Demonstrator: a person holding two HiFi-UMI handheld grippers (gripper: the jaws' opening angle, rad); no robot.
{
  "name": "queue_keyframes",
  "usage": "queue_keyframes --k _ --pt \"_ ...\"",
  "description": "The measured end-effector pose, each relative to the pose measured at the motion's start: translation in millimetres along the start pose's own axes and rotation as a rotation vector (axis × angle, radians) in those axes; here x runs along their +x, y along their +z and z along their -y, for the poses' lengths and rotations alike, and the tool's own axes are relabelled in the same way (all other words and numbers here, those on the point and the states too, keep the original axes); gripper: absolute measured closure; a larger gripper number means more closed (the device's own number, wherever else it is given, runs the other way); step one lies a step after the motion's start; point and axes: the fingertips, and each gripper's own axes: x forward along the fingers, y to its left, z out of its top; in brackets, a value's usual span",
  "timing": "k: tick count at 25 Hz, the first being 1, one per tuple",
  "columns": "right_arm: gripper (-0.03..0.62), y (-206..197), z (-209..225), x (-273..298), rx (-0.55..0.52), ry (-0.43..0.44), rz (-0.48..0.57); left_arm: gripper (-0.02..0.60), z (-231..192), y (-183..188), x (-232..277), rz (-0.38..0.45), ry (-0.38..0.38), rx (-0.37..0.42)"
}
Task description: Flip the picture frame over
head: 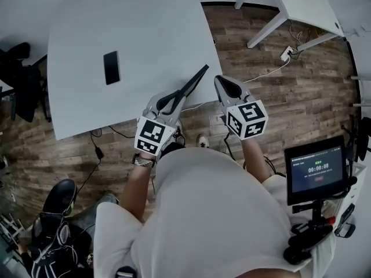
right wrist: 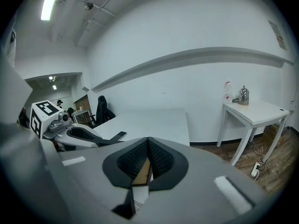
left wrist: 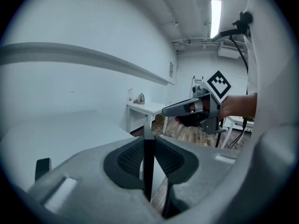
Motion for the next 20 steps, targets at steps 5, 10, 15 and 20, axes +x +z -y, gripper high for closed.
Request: queue_keyframes --k 5,10,15,20 --pt "0.592 2.7 -0.7 1.2 0.001 0.001 0.003 0.508 -9.9 0.6 -2.3 0.023 -0.034 -0.118" --pt "0.591 -19.6 -17.6 76.4 0.011 -0.024 -0.046 0.508 -86.9 -47.7 1.0 0.044 -0.128 -0.292" --pt "0.591 -21.0 -20.1 71.6 0.029 -0.027 -0.055 0.509 -95.7 -52.9 -2.6 0.061 -0.147 -0.367" --pt "0.592 -25.1 -23.5 70.2 0.026 -0.034 -0.073 0.508 -112.4 -61.2 -8.3 0.06 -0.153 -0.438"
